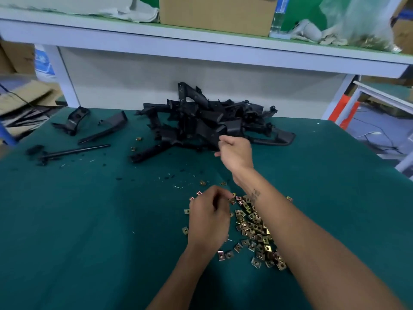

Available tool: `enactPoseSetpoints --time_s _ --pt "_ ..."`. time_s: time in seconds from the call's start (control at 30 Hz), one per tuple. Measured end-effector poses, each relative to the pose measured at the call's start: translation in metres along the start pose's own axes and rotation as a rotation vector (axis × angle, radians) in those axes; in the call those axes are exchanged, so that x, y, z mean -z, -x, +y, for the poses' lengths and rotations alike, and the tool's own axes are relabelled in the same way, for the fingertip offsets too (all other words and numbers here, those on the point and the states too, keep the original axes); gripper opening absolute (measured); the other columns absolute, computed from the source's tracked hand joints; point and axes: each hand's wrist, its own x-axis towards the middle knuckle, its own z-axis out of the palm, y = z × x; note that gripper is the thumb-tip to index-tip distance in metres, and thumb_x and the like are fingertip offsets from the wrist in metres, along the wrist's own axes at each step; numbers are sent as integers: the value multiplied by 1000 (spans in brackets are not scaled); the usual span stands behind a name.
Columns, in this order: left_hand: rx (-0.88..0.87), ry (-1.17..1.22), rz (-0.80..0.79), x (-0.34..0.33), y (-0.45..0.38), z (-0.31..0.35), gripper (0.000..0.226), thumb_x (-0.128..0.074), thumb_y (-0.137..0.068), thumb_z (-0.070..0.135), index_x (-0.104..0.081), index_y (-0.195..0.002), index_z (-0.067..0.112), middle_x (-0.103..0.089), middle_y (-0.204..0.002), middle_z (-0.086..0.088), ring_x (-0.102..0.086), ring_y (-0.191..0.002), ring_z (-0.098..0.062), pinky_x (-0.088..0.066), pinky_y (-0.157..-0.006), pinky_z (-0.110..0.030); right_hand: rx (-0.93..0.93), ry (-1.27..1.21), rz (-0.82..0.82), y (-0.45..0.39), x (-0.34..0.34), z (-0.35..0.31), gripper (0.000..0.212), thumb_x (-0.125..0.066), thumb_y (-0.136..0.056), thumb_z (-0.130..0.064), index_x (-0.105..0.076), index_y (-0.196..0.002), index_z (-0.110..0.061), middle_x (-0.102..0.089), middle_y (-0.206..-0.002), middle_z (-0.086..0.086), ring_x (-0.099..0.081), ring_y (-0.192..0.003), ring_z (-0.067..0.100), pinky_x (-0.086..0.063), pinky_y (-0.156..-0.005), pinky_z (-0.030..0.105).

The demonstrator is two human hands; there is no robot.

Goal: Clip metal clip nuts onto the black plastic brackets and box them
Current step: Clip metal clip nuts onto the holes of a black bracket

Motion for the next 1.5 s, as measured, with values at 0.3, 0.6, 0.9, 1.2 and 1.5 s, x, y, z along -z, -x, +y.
enactPoseSetpoints --time_s 0.3,0.6,0.9,1.2,1.5 --pt "-174 180 168 6 3 11 31 -38 -108 34 -69 -109 28 -75 -95 8 -71 -87 -9 -54 -73 -23 -10 -719 -91 131 46 30 25 -63 -94 -14 -79 -113 -10 -77 -110 15 -75 -98 35 -62 -88 37" --pt "-27 433 190 21 -6 16 14 -61 -102 13 -63 -89 8 -76 -94 -11 -76 -89 -28 -58 -77 -39 280 -300 -492 173 70 56 30 -63 -94 -16 -78 -119 -21 -71 -75 -13 -57 -65 8 -45 -68 24" --pt "-2 403 187 23 7 13 27 -44 -109 25 -65 -101 11 -76 -92 -7 -61 -55 -24 -50 -48 -30 441 211 160 117 127 78 25 -65 -93 -9 -78 -110 -23 -77 -91 -11 -61 -61 2 -50 -57 21" --pt "-163 -156 -147 23 14 17 46 -61 -89 60 -59 -65 21 -62 -56 -3 -55 -40 -16 -43 -42 -21 317 513 -33 95 159 92 24 -71 -93 -24 -75 -117 -24 -67 -110 -17 -58 -111 5 -51 -98 38" --pt "-345 -1152 -52 21 16 11 41 -58 -90 62 -56 -75 24 -58 -68 5 -64 -65 -26 -40 -56 -32 230 753 -172 76 142 77 15 -72 -94 -25 -73 -108 -19 -58 -110 -4 -52 -116 20 -48 -88 37"
